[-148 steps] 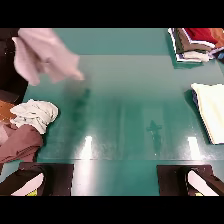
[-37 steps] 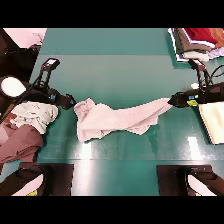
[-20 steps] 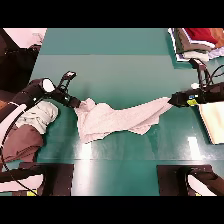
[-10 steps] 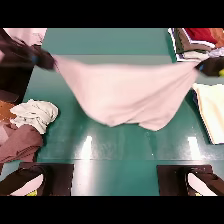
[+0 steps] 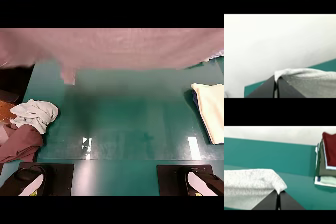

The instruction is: Fold the shirts.

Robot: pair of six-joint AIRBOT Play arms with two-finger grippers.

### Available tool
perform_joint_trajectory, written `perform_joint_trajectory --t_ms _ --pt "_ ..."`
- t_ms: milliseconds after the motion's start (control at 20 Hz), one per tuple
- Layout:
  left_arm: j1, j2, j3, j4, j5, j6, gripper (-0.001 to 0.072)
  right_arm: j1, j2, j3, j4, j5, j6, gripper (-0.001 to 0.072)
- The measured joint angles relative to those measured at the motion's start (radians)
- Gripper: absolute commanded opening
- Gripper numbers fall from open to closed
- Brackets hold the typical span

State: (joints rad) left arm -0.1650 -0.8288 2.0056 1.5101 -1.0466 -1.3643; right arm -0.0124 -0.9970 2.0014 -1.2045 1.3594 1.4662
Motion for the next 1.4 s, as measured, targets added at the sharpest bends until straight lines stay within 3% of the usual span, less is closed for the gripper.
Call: perform_joint_trajectory --t_ms 200,450,850,1200,1250,1300,1350,1400 --pt "0.000 0.005 0.059 -0.080 -0.010 -0.018 0.0023 -0.003 0.017 0.058 -0.003 0.042 -0.001 0.0010" --pt "0.000 -0.071 -0.029 -0.087 -0.084 -0.024 0.0023 -0.003 0.007 -0.076 -0.004 0.082 -0.001 0.0010" --pt "-0.001 -0.462 -0.342 -0.079 -0.146 -0.025 0.0024 -0.003 -0.329 -0.308 -0.003 0.131 -0.001 0.0010" --pt "0.000 -0.775 -0.399 -0.077 0.035 -0.018 0.0027 0.015 -0.623 -0.350 -0.001 -0.039 -0.016 0.0012" --pt "0.000 -0.791 -0.400 -0.077 0.068 -0.018 0.0175 0.019 -0.649 -0.337 0.000 -0.060 -0.017 0.0012" --pt "0.000 -0.804 -0.401 -0.077 0.087 -0.018 0.0437 0.021 -0.673 -0.320 0.001 -0.083 -0.018 0.0017" --pt "0.000 -0.814 -0.402 -0.075 0.106 -0.018 0.0468 0.022 -0.692 -0.303 0.000 -0.098 -0.018 0.0087" --pt "0.000 -0.819 -0.401 -0.075 0.121 -0.019 0.0468 0.024 -0.711 -0.282 0.002 -0.110 -0.018 0.0289"
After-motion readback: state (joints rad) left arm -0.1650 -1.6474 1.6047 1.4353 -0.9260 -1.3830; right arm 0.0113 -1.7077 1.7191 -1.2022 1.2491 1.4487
